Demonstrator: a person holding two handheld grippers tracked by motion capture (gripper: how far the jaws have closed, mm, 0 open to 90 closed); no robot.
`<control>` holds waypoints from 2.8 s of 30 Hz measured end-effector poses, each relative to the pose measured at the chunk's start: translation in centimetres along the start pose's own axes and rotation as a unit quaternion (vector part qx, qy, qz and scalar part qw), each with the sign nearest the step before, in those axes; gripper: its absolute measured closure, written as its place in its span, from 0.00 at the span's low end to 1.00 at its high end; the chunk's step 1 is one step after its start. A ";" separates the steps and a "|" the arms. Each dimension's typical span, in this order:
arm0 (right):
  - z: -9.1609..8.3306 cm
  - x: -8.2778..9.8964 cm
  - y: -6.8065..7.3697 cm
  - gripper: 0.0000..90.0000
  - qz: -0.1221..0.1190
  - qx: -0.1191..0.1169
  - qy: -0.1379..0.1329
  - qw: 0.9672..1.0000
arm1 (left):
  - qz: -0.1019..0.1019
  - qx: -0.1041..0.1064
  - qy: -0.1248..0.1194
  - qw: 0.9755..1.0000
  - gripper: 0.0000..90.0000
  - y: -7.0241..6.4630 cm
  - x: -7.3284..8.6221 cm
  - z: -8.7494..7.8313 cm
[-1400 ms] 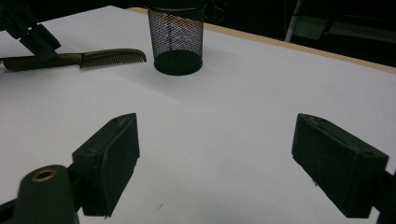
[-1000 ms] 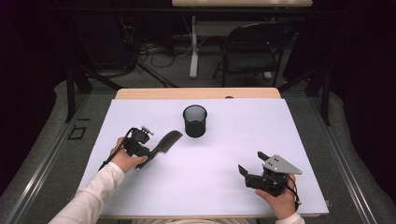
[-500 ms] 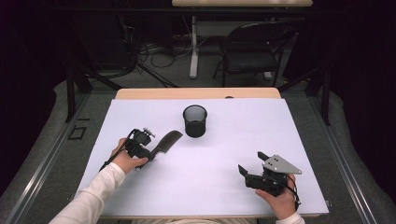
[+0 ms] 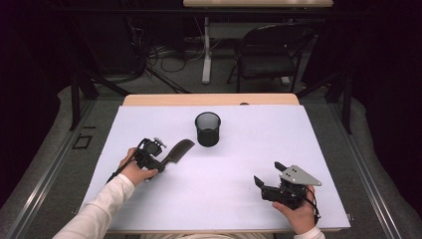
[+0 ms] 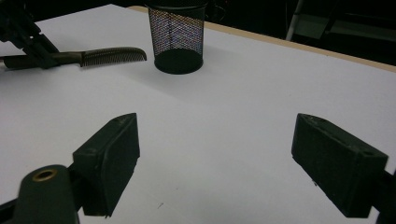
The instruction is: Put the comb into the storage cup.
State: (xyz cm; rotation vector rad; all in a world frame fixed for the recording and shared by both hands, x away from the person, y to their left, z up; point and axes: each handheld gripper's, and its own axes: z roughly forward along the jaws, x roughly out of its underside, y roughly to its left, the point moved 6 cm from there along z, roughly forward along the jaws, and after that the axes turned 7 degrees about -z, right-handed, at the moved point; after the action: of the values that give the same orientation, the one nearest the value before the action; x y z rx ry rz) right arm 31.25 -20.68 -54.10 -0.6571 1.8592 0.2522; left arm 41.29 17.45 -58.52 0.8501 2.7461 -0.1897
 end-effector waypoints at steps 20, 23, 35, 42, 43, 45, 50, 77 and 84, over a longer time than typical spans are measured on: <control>0.0 0.0 0.0 0.17 0.001 -0.001 0.000 1.000 | -0.001 0.001 0.001 1.000 0.79 0.0 0.0 0.0; 0.0 0.0 0.0 0.17 0.000 -0.001 0.000 1.000 | -0.004 0.001 0.002 1.000 0.80 0.0 0.0 0.0; 0.0 0.0 0.0 0.17 -0.001 -0.001 0.000 1.000 | -0.019 0.006 0.003 1.000 0.80 0.0 0.0 0.0; 0.0 0.0 0.0 0.17 0.000 -0.001 0.000 1.000 | -0.019 0.003 0.003 1.000 0.80 0.1 0.0 0.0; 0.0 0.0 0.0 0.17 0.000 -0.001 0.000 1.000 | -0.021 0.002 0.003 1.000 0.80 0.1 0.0 0.0; 0.0 0.0 0.0 0.17 0.000 -0.001 -0.001 1.000 | -0.023 0.003 0.003 1.000 0.80 0.0 0.0 0.0; 0.1 0.0 0.0 0.17 0.001 -0.001 -0.001 1.000 | -0.024 0.001 0.003 1.000 0.80 0.1 0.0 0.0; 0.3 0.1 0.1 0.17 0.007 -0.002 0.005 1.000 | -0.059 0.029 -0.082 0.994 0.80 0.8 0.6 -3.1; 0.3 0.0 0.1 0.17 0.012 -0.001 0.000 1.000 | -0.058 0.036 -0.108 0.992 0.81 0.3 0.7 -4.2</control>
State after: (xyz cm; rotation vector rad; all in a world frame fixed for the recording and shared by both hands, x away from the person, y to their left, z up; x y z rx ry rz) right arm 31.48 -20.45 -54.21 -0.6366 1.8674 0.2708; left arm 40.05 18.85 -54.74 0.6463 2.5985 -0.3819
